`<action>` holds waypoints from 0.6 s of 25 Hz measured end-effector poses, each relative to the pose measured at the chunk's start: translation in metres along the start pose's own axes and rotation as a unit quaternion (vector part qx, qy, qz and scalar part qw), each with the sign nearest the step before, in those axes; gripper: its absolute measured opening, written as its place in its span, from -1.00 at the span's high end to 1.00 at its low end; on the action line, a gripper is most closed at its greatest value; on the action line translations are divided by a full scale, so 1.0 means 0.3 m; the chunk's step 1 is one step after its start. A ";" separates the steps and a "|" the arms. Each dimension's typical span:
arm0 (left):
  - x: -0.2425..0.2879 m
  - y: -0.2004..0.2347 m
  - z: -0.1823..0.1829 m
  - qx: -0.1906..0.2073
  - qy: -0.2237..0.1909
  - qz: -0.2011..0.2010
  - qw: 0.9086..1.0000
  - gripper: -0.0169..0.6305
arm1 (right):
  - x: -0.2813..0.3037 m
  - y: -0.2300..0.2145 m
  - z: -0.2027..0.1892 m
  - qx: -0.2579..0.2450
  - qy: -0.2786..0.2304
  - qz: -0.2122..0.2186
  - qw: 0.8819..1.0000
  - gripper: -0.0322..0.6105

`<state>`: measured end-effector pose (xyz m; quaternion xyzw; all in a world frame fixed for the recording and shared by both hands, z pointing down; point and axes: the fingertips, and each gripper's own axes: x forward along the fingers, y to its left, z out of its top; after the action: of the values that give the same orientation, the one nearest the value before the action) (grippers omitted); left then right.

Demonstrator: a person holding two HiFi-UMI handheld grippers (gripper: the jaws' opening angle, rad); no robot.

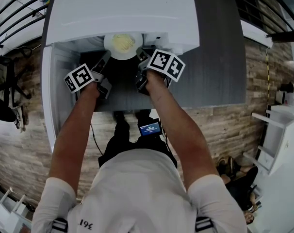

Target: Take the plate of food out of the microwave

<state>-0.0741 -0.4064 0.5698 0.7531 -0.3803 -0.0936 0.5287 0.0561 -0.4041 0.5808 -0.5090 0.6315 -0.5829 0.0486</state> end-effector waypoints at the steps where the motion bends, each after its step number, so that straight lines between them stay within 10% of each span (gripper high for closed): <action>1: -0.004 0.002 -0.005 -0.001 0.002 0.001 1.000 0.83 | -0.003 -0.002 -0.004 -0.003 0.001 -0.001 1.000 0.81; 15: -0.043 -0.002 -0.062 -0.011 0.010 0.007 1.000 0.83 | -0.032 -0.017 -0.032 -0.027 0.006 -0.006 1.000 0.81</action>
<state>-0.0729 -0.3842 0.5738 0.7453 -0.3796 -0.0862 0.5412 0.0575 -0.3896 0.5827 -0.5103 0.6443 -0.5690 0.0281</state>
